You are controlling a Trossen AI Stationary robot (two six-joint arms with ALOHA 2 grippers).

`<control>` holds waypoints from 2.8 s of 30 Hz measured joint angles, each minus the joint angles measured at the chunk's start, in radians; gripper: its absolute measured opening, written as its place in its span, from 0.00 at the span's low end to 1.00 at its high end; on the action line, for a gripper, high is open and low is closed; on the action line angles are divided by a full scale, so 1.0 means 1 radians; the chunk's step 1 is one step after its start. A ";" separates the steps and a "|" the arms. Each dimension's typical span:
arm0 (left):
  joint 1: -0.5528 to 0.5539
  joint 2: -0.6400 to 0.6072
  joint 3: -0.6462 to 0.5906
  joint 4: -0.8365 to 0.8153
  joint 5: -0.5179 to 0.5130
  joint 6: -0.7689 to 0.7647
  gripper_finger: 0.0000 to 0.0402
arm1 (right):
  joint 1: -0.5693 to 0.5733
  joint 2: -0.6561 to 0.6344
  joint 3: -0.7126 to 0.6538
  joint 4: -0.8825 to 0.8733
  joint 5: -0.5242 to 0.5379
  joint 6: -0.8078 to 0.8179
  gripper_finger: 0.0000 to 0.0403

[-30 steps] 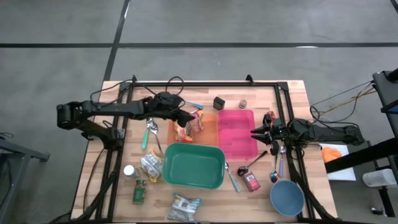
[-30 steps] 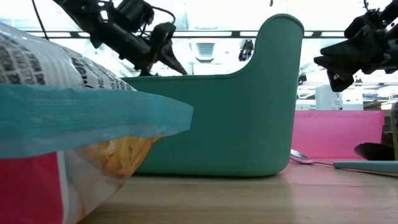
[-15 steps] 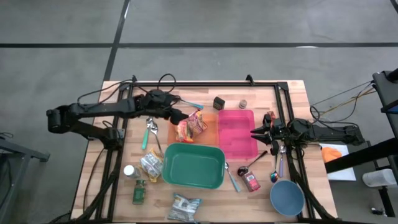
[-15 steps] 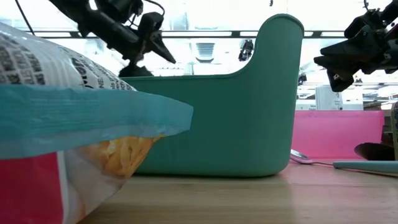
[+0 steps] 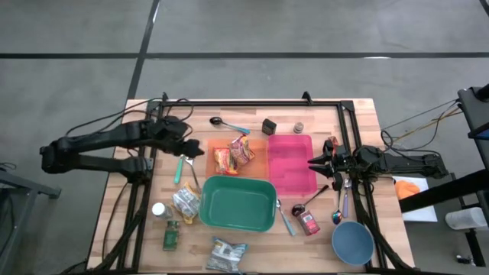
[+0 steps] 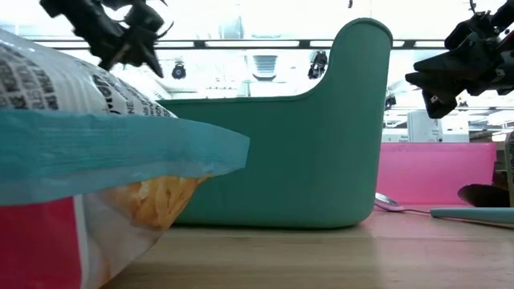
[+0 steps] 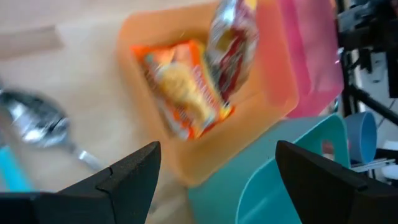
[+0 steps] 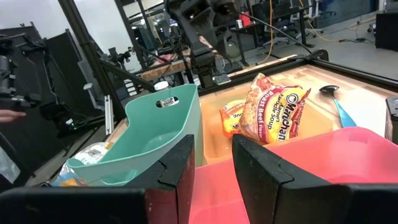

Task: Pick & Place Food Item
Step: Put the yellow noodle pack into the orange bin

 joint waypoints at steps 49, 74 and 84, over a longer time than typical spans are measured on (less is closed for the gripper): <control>-0.223 0.019 -0.387 0.086 0.225 -0.119 0.80 | 0.000 0.000 0.000 0.000 0.000 0.000 0.27; -0.223 0.175 -0.387 0.174 0.236 -0.134 0.43 | 0.000 0.000 0.000 0.000 0.000 0.000 0.27; -0.223 0.175 -0.387 0.183 0.227 -0.141 0.18 | 0.000 0.000 0.000 0.000 0.000 0.000 0.26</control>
